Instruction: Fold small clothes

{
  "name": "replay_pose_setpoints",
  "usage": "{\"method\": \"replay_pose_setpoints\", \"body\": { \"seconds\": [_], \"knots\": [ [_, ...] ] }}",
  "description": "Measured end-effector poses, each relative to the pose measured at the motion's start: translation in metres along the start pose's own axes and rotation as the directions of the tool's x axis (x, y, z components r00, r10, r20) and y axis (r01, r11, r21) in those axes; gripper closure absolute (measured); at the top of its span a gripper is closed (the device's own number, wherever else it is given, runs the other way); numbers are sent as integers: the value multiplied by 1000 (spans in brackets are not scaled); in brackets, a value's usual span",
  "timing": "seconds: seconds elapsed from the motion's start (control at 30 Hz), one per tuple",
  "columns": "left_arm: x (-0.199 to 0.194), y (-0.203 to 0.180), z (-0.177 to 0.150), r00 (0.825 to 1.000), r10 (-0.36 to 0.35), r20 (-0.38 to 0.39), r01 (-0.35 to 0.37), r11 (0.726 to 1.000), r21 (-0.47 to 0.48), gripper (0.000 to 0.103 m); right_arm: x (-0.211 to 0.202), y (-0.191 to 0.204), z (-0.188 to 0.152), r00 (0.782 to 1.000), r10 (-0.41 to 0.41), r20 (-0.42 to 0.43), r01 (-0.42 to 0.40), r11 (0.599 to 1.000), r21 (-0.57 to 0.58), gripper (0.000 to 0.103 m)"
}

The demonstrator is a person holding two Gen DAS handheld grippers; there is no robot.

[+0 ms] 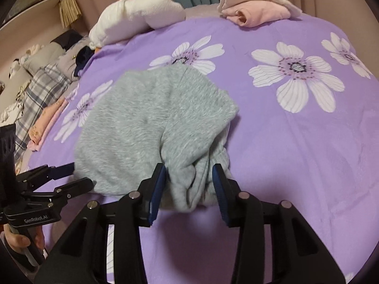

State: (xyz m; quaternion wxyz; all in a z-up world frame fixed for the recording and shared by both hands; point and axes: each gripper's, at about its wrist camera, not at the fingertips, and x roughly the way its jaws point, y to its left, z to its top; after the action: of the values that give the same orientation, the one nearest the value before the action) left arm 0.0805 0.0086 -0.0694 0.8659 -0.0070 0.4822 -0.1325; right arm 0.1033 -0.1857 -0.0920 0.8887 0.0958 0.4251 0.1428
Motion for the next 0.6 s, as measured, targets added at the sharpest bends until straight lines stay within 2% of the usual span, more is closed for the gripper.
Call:
{"method": "replay_pose_setpoints", "body": {
  "seconds": [0.03, 0.07, 0.1, 0.13, 0.2, 0.23, 0.33, 0.4, 0.5, 0.6],
  "knots": [
    [-4, 0, 0, 1000, 5, 3, -5, 1000, -6, 40, -4, 2, -1, 1000, 0, 6, 0, 1000, 0, 55],
    [-11, 0, 0, 1000, 11, 7, -11, 1000, -17, 39, -12, 5, -4, 1000, 2, 17, -2, 1000, 1, 47],
    [-16, 0, 0, 1000, 16, 11, -15, 999, -28, 34, -20, 7, -6, 1000, 2, 25, -2, 1000, 2, 37],
    [-19, 0, 0, 1000, 18, 14, -17, 999, -36, 24, -24, 9, -6, 1000, -2, 29, 2, 1000, 3, 33],
    [-29, 1, 2, 1000, 15, 15, -14, 998, -57, 11, -35, 15, -7, 999, -14, 40, 14, 1000, -6, 21],
    [-31, 1, 3, 1000, 13, 12, -12, 998, -62, 9, -38, 16, -7, 999, -15, 44, 16, 1000, -12, 18],
    [-44, -1, 3, 1000, 27, 16, -26, 997, -78, 9, -52, 26, -6, 998, -15, 62, 17, 999, -34, 1],
    [-52, -2, 4, 999, 44, 14, -43, 995, -90, 9, -62, 32, -5, 997, -7, 81, 11, 999, -44, 0],
    [-62, -3, 3, 996, 84, -4, -84, 991, -104, 2, -74, 40, -5, 994, -9, 104, 16, 998, -62, 0],
    [-75, -6, 2, 992, 125, 11, -124, 988, -92, 1, -86, 48, -4, 992, -20, 128, 31, 996, -83, 0]
  ]
}}
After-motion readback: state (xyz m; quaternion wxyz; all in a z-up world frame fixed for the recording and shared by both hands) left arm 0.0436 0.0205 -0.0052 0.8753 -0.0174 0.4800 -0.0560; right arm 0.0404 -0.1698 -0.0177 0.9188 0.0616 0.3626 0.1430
